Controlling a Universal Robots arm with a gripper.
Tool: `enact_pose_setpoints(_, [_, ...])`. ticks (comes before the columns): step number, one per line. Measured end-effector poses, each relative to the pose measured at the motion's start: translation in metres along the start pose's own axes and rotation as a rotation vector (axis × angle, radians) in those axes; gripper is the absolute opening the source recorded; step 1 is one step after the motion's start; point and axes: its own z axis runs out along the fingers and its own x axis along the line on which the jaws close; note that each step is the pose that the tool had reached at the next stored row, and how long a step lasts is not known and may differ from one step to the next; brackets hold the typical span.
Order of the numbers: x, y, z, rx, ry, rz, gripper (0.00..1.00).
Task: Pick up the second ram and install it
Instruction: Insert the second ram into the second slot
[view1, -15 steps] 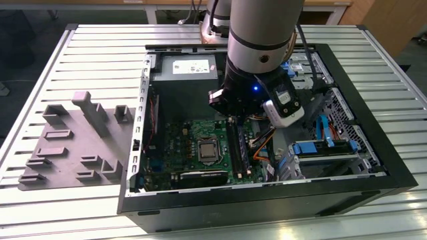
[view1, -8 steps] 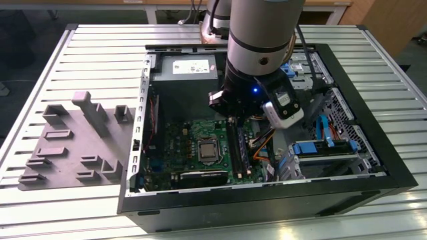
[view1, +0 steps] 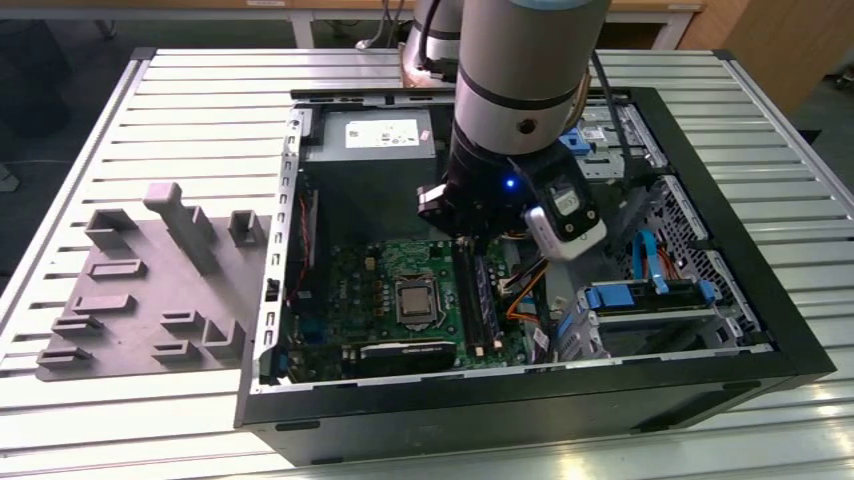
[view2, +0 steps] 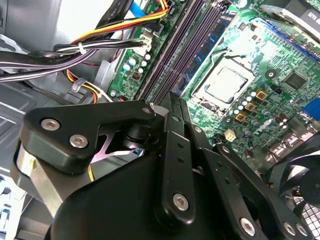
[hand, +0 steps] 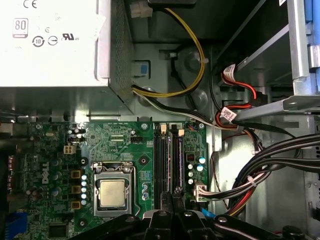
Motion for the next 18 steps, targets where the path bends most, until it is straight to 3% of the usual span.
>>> enact_pose_setpoints(18, [0.0002, -0.0034, 0.0088, -0.0001, 0.0000, 0.000, 0.11])
